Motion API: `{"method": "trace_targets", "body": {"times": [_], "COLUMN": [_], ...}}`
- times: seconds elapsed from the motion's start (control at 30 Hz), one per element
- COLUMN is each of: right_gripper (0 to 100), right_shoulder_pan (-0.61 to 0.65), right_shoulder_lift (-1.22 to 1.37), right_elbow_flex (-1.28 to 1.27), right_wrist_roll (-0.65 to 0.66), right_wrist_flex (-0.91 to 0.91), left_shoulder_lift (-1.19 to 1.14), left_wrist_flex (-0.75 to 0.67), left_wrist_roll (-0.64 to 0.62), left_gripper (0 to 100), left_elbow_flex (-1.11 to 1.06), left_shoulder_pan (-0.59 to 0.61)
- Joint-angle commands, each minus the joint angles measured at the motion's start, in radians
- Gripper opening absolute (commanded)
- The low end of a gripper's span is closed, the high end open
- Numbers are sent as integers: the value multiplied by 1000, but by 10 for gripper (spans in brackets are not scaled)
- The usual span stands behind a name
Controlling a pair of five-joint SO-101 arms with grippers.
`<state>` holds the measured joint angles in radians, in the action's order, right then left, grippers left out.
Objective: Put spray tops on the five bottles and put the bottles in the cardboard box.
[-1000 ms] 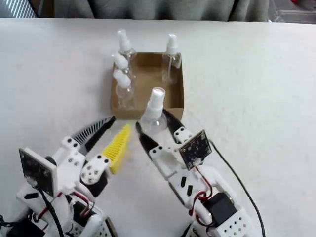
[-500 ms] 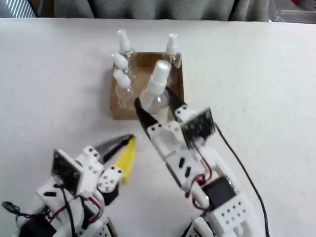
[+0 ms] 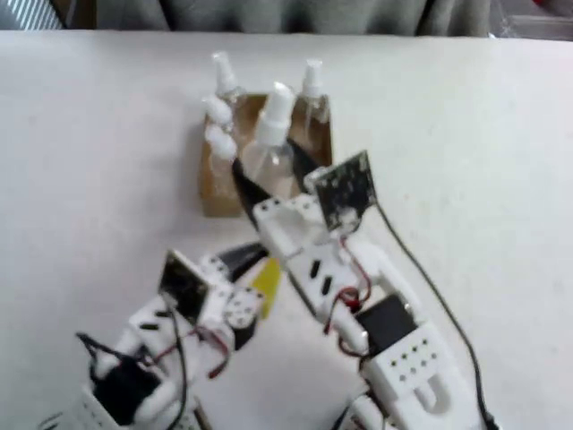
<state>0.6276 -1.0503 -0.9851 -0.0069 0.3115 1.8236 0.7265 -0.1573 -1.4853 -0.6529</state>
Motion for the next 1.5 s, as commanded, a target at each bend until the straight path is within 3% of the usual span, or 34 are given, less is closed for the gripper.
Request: {"method": "trace_targets", "body": {"times": [0.0,0.37,0.73,1.03,1.2,1.33,1.47], "right_gripper": [15,15,15,15,15,15,15], "right_shoulder_pan": [48,65,56,-65,-102,-137,-173], "right_shoulder_lift": [1,-71,-117,-125,-114,-108,-44], "right_elbow_flex": [58,57,54,58,43,26,31], "right_wrist_roll": [-11,-11,-2,0,0,0,0], "right_wrist_flex": [79,225,285,285,222,162,124], "left_shoulder_lift": [10,10,10,10,10,10,10], "left_wrist_flex": [-75,-221,-216,-124,54,292,437], "left_wrist_roll": [-20,-17,-17,-17,-3,115,157], "left_gripper": [21,21,21,22,22,22,22], "left_elbow_flex": [-8,-126,-120,-109,37,193,288], "left_shoulder_pan": [25,119,127,180,211,231,367]}}
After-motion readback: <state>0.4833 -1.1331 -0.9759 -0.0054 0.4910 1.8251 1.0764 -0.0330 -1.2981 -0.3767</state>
